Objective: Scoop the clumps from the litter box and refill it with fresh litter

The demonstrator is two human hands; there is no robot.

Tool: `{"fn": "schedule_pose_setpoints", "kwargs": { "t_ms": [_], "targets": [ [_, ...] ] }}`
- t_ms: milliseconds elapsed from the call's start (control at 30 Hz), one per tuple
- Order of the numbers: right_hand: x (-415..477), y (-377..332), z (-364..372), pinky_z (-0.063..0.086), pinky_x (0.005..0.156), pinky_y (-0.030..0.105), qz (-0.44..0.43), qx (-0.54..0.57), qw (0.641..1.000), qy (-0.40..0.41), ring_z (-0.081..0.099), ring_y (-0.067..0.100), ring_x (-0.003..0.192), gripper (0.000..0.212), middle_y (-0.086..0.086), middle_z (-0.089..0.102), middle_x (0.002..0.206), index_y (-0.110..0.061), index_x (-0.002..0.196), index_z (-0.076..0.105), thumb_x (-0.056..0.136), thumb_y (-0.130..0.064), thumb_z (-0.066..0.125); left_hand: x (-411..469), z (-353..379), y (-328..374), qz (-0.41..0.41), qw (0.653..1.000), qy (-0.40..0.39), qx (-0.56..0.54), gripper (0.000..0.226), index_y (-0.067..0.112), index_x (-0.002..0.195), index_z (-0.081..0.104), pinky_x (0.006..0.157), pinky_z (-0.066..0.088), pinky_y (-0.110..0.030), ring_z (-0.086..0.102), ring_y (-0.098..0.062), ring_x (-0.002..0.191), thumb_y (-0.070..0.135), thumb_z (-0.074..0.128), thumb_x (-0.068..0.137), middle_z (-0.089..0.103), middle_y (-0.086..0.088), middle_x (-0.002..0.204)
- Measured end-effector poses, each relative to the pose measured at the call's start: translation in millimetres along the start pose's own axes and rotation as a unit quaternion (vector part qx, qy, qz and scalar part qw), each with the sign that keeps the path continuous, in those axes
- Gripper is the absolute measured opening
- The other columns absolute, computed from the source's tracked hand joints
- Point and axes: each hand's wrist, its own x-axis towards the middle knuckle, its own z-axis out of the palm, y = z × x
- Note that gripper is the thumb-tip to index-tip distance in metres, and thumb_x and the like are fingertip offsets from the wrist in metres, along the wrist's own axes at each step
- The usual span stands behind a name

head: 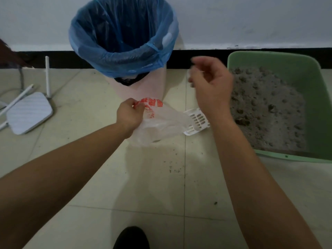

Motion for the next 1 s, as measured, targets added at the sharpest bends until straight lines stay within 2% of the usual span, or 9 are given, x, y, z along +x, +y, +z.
{"fn": "schedule_pose_setpoints", "kwargs": {
  "t_ms": [100,167,233,367,533,633,733,867,1000],
  "targets": [
    [7,0,9,0.058,0.079,0.029,0.021,-0.152,0.954,-0.259,0.070,0.009,0.079,0.019,-0.001,0.075,0.088,-0.017,0.105,0.074,0.090,-0.009,0.065,-4,10,4,0.041,0.998,-0.028,-0.025,0.027,0.009,0.086,0.065,0.059,0.047,-0.026,0.056,-0.013,0.064,0.035,0.063,0.093,0.062,0.000,0.072],
    [3,19,15,0.051,0.093,0.028,0.030,-0.349,0.845,-0.403,0.067,0.013,0.098,0.023,0.000,0.074,0.106,-0.018,0.112,0.074,0.094,-0.015,0.061,-9,19,4,0.044,0.995,-0.061,-0.064,0.032,0.006,0.083,0.066,0.049,0.039,-0.019,0.044,-0.005,0.049,0.037,0.066,0.092,0.054,0.003,0.062],
    [-7,46,16,0.045,0.102,0.030,0.038,-0.443,0.769,-0.458,0.061,0.018,0.114,0.030,-0.001,0.067,0.124,-0.021,0.121,0.070,0.096,-0.016,0.054,-10,24,-1,0.038,0.991,-0.107,-0.067,0.033,0.002,0.087,0.068,0.049,0.035,-0.018,0.041,-0.005,0.051,0.035,0.067,0.092,0.053,0.001,0.064],
    [-26,81,3,0.041,0.108,0.037,0.085,-0.518,0.696,-0.490,0.047,0.025,0.132,0.054,0.004,0.044,0.151,-0.022,0.147,0.044,0.094,-0.021,0.056,-2,15,-19,0.089,0.971,-0.184,0.122,0.024,0.019,0.100,0.063,0.067,0.046,-0.029,0.061,-0.018,0.077,0.030,0.072,0.081,0.062,0.001,0.095],
    [-29,91,-11,0.048,0.099,0.044,0.005,-0.612,0.674,-0.414,0.049,0.028,0.122,0.060,0.006,0.051,0.139,-0.019,0.142,0.046,0.085,-0.003,0.054,9,-7,-34,0.389,0.747,-0.125,0.524,0.073,0.017,0.141,0.040,0.090,0.041,-0.042,0.049,-0.031,0.109,0.041,0.071,0.079,0.044,-0.012,0.125],
    [-26,91,-11,0.040,0.100,0.042,-0.025,-0.640,0.658,-0.395,0.050,0.027,0.119,0.055,0.005,0.056,0.133,-0.022,0.138,0.051,0.085,-0.006,0.052,10,-9,-34,0.528,0.643,-0.043,0.553,0.079,0.014,0.143,0.040,0.090,0.039,-0.049,0.046,-0.039,0.112,0.026,0.076,0.074,0.045,-0.022,0.131],
    [-28,92,-11,0.036,0.099,0.041,-0.054,-0.673,0.634,-0.377,0.050,0.026,0.113,0.043,0.004,0.059,0.123,-0.020,0.123,0.063,0.084,-0.007,0.052,4,0,-34,0.627,0.559,-0.131,0.526,0.057,0.013,0.128,0.055,0.086,0.043,-0.043,0.055,-0.034,0.105,0.002,0.068,0.074,0.058,-0.016,0.121],
    [-34,95,-12,0.034,0.098,0.043,-0.064,-0.711,0.611,-0.341,0.053,0.026,0.105,0.025,0.004,0.067,0.104,-0.016,0.100,0.067,0.092,-0.023,0.044,-5,2,-32,0.388,0.658,-0.219,0.607,0.034,0.018,0.122,0.054,0.069,0.045,-0.034,0.066,-0.029,0.092,0.006,0.046,0.091,0.068,-0.006,0.107],
    [-42,100,-9,0.023,0.112,0.052,-0.070,-0.717,0.626,-0.299,0.056,0.030,0.112,0.046,0.007,0.069,0.108,-0.024,0.117,0.064,0.097,-0.050,0.032,2,4,-30,0.380,0.688,-0.158,0.598,0.038,0.024,0.132,0.049,0.069,0.043,-0.032,0.066,-0.028,0.095,0.039,0.044,0.098,0.065,-0.005,0.117]
  ]
}}
